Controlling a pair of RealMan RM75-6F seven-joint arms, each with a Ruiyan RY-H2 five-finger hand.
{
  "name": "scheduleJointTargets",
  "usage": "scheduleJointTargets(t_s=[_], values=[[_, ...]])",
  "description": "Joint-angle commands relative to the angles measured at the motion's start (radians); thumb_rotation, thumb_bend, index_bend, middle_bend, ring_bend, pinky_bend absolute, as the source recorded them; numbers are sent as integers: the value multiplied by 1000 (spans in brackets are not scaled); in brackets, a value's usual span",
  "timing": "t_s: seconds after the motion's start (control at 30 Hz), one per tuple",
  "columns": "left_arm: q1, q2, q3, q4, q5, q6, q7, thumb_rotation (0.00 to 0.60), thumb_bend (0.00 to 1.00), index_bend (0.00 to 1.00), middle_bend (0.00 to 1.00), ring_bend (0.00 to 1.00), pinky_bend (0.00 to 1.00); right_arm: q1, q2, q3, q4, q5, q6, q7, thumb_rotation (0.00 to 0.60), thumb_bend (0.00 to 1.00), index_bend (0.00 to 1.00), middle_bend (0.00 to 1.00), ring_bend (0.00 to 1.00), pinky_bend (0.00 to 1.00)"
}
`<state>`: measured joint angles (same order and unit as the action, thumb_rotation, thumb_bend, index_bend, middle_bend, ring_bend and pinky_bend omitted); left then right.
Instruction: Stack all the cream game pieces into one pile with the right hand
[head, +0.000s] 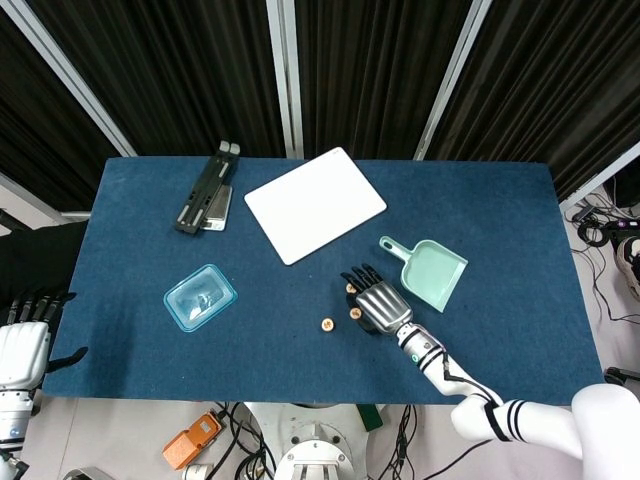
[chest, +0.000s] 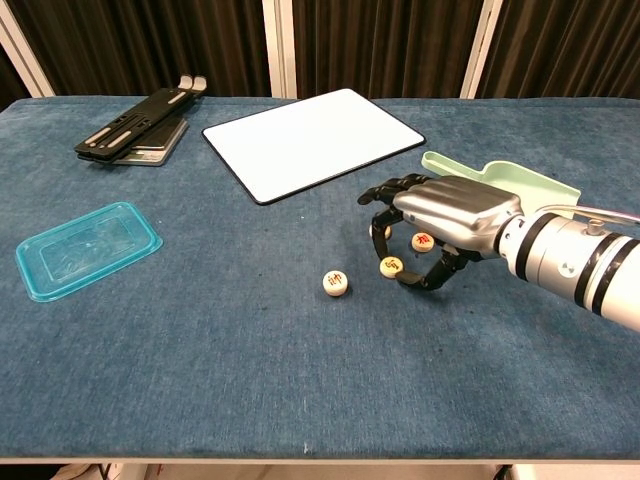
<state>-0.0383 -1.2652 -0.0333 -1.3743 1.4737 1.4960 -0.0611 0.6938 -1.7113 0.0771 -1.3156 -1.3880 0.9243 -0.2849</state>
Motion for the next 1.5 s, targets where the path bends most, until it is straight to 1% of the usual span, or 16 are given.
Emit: scheduleJointTargets(t_s=[0.03, 0.23, 0.4, 0.57, 0.9, 1.5], values=[[1, 0, 0, 1, 0, 0, -2, 600, 70, 196, 135, 77, 0, -3, 17, 3, -24, -19, 25, 5, 600, 548, 558, 148, 0, 21], [1, 0, 1, 1, 3, 2, -1, 600, 69, 196, 135, 77, 0, 3, 61, 9, -128, -66, 63, -2, 600, 548, 554, 148, 0, 21], [4, 1, 1, -3, 3, 7, -1, 600, 69, 195, 135, 77, 0, 25, 58, 2, -174, -77, 36, -31, 600, 548, 543, 149, 0, 21], [9, 1, 4, 0, 0, 8, -5, 600, 69, 195, 136, 77, 0, 41, 29, -2, -164, -59, 3, -60, 600, 548, 531, 148, 0, 21], [10, -4, 4, 10, 0, 6, -12, 600, 69, 196, 135, 77, 0, 51, 0, 1, -124, -33, -9, -94, 600, 548, 509, 148, 0, 21], [12, -9, 3, 24, -4, 2, -24, 600, 69, 195, 135, 77, 0, 60, -15, 0, -106, -32, -5, -83, 600, 548, 462, 148, 0, 21]])
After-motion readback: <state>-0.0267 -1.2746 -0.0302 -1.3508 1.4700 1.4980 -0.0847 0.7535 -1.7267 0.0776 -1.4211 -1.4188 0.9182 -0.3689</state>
